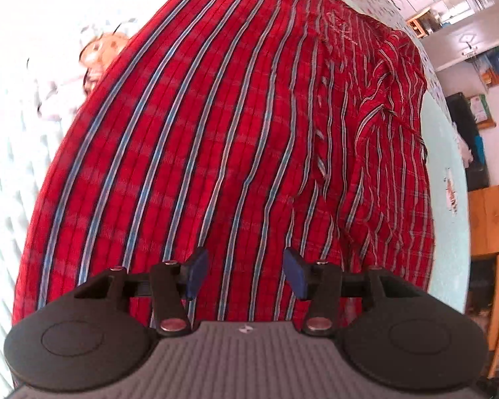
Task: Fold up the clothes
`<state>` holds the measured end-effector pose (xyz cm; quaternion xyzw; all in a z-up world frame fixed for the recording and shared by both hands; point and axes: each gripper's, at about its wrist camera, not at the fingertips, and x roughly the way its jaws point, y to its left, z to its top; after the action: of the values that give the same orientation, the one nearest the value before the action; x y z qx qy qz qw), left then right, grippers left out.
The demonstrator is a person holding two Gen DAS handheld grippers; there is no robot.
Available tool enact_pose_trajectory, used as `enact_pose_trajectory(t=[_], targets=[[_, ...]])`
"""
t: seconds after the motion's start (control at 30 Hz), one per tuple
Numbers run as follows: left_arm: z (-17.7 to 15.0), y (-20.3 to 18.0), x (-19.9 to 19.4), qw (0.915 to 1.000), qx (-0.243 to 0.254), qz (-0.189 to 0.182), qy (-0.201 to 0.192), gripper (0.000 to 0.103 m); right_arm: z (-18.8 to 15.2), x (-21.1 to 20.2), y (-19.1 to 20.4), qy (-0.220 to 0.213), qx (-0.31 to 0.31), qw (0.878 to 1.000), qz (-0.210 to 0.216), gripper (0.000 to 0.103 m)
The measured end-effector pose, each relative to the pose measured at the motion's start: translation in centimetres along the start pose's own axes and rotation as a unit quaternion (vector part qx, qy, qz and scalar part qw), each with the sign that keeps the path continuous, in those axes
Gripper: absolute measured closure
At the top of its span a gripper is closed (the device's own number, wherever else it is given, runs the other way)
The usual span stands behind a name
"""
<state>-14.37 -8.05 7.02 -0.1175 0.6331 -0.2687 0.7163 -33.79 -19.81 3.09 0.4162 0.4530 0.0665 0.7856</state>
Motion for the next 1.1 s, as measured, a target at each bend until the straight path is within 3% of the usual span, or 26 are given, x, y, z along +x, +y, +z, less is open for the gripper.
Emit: enact_pose_trajectory(t=[0.1,0.17,0.33,0.4,0.53,0.7,0.83,0.93,1.03,1.07,1.1], targets=[[-0.8,-0.5,0.3,0.9995,0.022,-0.004,0.022,0.05,-0.6,2.2,4.5,0.051,-0.128,0.989,0.055,0.066],[-1.4,-0.9,0.6,0.999,0.027,-0.01,0.033,0.05,-0.8,2.8,5.1,0.071,-0.143,0.986,0.057,0.066],[-3.2,-1.0,1.5,0.9984,0.046,-0.009,0.032,0.045,2.2,3.1,3.5,0.061,-0.13,0.989,0.02,0.066],[-3.8,-1.0,1.8,0.9982,0.054,-0.009,0.025,0.039,3.8,2.4,2.9,0.038,-0.105,0.994,0.019,0.066],[-4.9,-1.4,2.0,0.996,0.085,-0.012,0.025,0.037,6.8,3.2,1.9,0.0,-0.048,0.998,0.034,0.065],[-5.8,-1.2,1.6,0.9904,0.124,-0.023,0.056,0.037,10.2,6.9,3.6,-0.01,-0.08,0.995,0.055,0.065],[-4.3,0.3,0.3,0.9958,0.084,-0.029,0.021,0.039,14.0,10.4,5.1,-0.033,-0.076,0.993,0.085,0.065],[-2.7,1.1,-1.0,0.9961,0.08,-0.021,-0.03,0.039,16.9,12.4,7.2,-0.055,-0.111,0.986,0.107,0.064],[-2.2,2.2,0.0,0.9968,0.075,-0.017,-0.023,0.039,19.6,16.1,10.4,-0.065,-0.167,0.974,0.137,0.064],[-2.4,2.6,0.5,0.997,0.074,-0.017,-0.013,0.038,20.2,18.1,10.8,-0.053,-0.175,0.974,0.132,0.063],[-2.9,2.8,0.8,0.9968,0.078,-0.017,-0.007,0.039,20.6,20.3,10.6,-0.028,-0.172,0.98,0.096,0.063]])
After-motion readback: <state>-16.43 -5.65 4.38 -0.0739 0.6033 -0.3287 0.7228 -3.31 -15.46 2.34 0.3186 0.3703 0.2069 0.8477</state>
